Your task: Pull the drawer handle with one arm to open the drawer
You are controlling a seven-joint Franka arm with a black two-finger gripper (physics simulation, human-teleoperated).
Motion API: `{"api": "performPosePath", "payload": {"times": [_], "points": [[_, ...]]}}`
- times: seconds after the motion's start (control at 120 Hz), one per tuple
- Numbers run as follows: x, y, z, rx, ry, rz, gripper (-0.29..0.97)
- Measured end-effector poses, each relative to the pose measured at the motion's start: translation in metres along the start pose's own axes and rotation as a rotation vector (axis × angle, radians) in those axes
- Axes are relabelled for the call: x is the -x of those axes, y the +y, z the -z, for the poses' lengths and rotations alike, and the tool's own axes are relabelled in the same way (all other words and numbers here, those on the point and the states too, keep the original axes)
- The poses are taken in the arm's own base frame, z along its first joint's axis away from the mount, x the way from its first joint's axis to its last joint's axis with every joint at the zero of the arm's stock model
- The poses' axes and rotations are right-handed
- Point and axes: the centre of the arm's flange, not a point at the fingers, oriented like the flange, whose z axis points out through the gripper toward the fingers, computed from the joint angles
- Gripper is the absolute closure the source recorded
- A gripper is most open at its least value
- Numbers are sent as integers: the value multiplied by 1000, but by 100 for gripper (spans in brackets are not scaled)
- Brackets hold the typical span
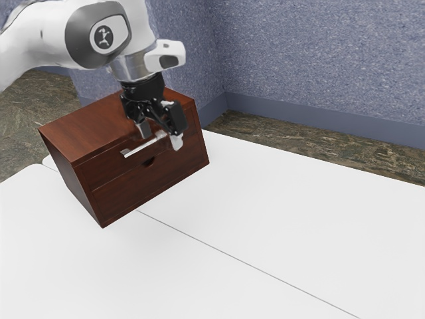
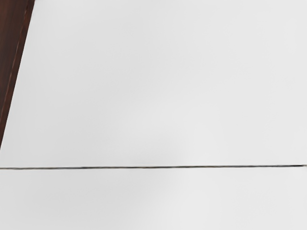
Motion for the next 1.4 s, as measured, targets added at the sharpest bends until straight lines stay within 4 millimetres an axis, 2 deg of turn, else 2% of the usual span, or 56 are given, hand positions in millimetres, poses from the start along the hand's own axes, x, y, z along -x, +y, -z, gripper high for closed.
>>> {"api": "performPosePath", "payload": {"times": [0.05,0.092,0.2,0.3,0.367,0.525,0.608,0.8,0.958,1.058,1.233,1.4], "points": [[-24,23,-15,3,29,-56,0],[-38,31,-21,1,64,-81,0],[-55,26,-25,-14,146,-103,0],[-64,22,-23,-43,201,-136,0],[-64,19,-20,-61,222,-160,0],[-58,-6,-13,-108,217,-184,0],[-55,-10,-11,-139,199,-215,0],[-53,-18,-22,-188,128,-250,0],[-67,-23,-44,-206,115,-286,9],[-76,-40,-60,-220,115,-290,16],[-80,-48,-64,-277,114,-305,20],[-73,-69,-62,-295,96,-267,21]]}}
